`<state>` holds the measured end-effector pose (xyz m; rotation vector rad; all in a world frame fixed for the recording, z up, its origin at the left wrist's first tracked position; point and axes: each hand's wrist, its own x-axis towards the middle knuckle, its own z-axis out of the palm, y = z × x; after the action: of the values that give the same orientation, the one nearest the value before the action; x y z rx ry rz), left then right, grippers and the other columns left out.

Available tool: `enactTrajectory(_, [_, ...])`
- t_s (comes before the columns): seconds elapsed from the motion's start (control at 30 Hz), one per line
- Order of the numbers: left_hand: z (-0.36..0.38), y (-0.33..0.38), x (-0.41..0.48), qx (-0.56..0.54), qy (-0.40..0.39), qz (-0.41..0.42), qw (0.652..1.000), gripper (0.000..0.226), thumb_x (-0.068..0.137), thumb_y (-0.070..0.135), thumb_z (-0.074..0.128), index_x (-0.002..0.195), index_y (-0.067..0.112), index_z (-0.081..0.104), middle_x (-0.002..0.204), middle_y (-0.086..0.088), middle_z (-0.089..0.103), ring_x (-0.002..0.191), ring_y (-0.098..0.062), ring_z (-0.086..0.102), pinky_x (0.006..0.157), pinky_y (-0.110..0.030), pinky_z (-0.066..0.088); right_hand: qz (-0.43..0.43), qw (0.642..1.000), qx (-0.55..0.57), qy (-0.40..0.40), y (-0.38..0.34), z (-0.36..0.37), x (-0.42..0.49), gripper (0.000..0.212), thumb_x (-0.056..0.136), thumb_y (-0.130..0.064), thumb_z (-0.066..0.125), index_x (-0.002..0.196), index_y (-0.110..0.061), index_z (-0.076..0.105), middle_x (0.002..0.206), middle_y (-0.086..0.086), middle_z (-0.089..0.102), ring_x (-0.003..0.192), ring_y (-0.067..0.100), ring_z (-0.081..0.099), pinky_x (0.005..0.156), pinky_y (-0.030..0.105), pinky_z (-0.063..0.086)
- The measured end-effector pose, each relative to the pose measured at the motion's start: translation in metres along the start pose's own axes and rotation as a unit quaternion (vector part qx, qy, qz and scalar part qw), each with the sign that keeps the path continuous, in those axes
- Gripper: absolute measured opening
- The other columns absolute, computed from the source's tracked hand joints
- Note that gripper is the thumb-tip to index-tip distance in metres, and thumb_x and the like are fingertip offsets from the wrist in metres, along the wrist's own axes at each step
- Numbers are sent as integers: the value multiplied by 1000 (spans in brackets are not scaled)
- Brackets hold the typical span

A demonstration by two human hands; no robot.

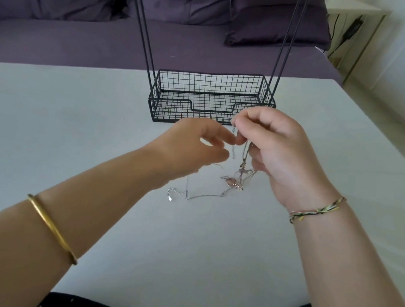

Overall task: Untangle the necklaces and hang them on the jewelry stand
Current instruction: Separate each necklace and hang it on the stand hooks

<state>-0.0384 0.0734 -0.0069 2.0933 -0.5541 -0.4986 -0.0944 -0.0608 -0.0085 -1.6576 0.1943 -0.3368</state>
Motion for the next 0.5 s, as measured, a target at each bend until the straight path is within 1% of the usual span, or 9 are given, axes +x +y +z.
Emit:
enactTrajectory(0.07, [2, -1, 0, 1, -9, 11, 1000, 19, 86, 14, 65, 97, 29, 69, 99, 8, 64, 51, 9, 52, 48, -7, 38, -13, 1000, 16, -12, -3, 2, -1, 10, 90, -11, 58, 82, -11, 63, 68, 2, 58, 37, 0, 43, 40, 8, 30])
enactTrajectory(0.1, [3, -2, 0, 8, -15, 8, 1000, 16, 86, 15, 66, 94, 29, 69, 99, 9, 65, 51, 10, 51, 48, -7, 37, -19, 1000, 20, -14, -4, 2, -1, 10, 91, -11, 57, 83, -11, 63, 71, 4, 60, 37, 1, 42, 40, 8, 29])
enactTrajectory(0.13, [4, -4, 0, 17, -18, 1, 1000, 14, 86, 16, 66, 92, 28, 69, 97, 10, 66, 50, 10, 51, 48, -8, 37, -24, 999, 24, -14, -5, 2, -1, 10, 91, -12, 56, 84, -11, 63, 74, 5, 63, 37, 3, 39, 40, 9, 27])
enactTrajectory(0.2, [4, -6, 1, 27, -13, -12, 999, 9, 86, 18, 67, 85, 26, 69, 90, 11, 66, 50, 9, 50, 48, -9, 39, -28, 999, 34, -6, -5, 1, 0, 10, 92, -13, 55, 84, -12, 62, 78, 7, 66, 37, 4, 29, 38, 14, 24])
enactTrajectory(0.27, [4, -7, 1, 29, -2, -27, 999, 7, 86, 18, 66, 82, 22, 68, 82, 8, 66, 51, 7, 51, 49, -12, 40, -28, 999, 40, 10, -5, 0, 1, 11, 92, -13, 55, 83, -14, 61, 75, 6, 65, 38, 4, 26, 38, 16, 23])
enactTrajectory(0.33, [2, -6, 2, 10, 6, -41, 999, 6, 88, 16, 63, 83, 18, 67, 82, 5, 71, 56, 1, 53, 53, -18, 41, -20, 999, 36, 27, -4, -2, 1, 10, 91, -14, 56, 82, -15, 62, 69, 3, 62, 38, 4, 28, 38, 16, 23])
enactTrajectory(0.4, [1, -5, 2, -17, 10, -59, 998, 6, 89, 15, 60, 87, 15, 66, 82, 4, 73, 58, -4, 53, 55, -21, 40, -11, 999, 28, 37, -3, -2, 2, 9, 90, -14, 57, 84, -15, 64, 66, 2, 61, 37, 4, 33, 38, 13, 25])
enactTrajectory(0.47, [1, -3, 2, -16, 5, -77, 997, 6, 89, 20, 62, 87, 16, 66, 75, 7, 69, 59, -8, 48, 55, -21, 39, -4, 999, 16, 45, -2, -3, 1, 9, 90, -14, 58, 86, -14, 66, 70, 4, 65, 36, 2, 38, 38, 10, 25])
enactTrajectory(0.5, [1, -2, 2, 0, -2, -84, 996, 7, 87, 26, 65, 88, 18, 67, 72, 9, 64, 61, -9, 46, 56, -21, 37, 1, 999, 10, 50, -2, -3, 1, 11, 91, -14, 57, 88, -14, 67, 72, 5, 67, 36, 2, 38, 38, 9, 25])
